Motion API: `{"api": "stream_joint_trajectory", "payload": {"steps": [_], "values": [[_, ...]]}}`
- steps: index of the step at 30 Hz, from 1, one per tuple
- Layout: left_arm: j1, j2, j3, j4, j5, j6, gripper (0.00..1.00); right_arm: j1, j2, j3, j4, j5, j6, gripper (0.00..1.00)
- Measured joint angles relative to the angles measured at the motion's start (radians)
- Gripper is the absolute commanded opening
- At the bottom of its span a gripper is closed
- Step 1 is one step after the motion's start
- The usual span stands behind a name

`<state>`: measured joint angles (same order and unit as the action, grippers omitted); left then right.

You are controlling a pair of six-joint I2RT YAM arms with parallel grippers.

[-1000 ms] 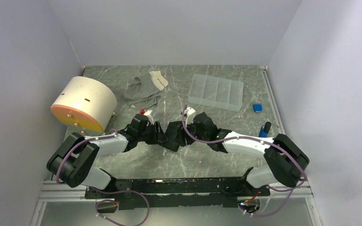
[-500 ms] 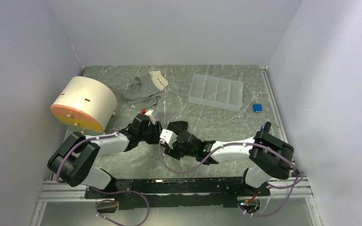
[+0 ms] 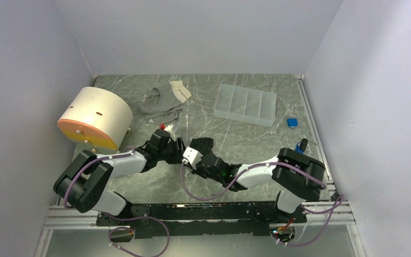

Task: Roll the underwear
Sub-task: Roll the underwear to the center of the board.

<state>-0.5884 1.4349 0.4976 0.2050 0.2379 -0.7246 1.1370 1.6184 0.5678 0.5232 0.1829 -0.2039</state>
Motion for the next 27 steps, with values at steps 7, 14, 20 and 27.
{"api": "stream_joint_trajectory", "payload": {"steps": [7,14,20,27], "values": [[0.013,-0.065,-0.026,-0.027,0.006,-0.037,0.74,-0.060,-0.013,-0.028,0.051,-0.127,0.131,0.01],[0.034,-0.236,-0.105,-0.083,-0.020,-0.080,0.79,-0.183,0.023,-0.095,0.238,-0.417,0.391,0.02],[0.034,-0.388,-0.153,-0.088,-0.030,-0.087,0.75,-0.297,0.140,-0.121,0.449,-0.638,0.648,0.04],[0.034,-0.372,-0.171,-0.071,0.011,-0.035,0.66,-0.382,0.231,-0.113,0.552,-0.766,0.852,0.03]]}}
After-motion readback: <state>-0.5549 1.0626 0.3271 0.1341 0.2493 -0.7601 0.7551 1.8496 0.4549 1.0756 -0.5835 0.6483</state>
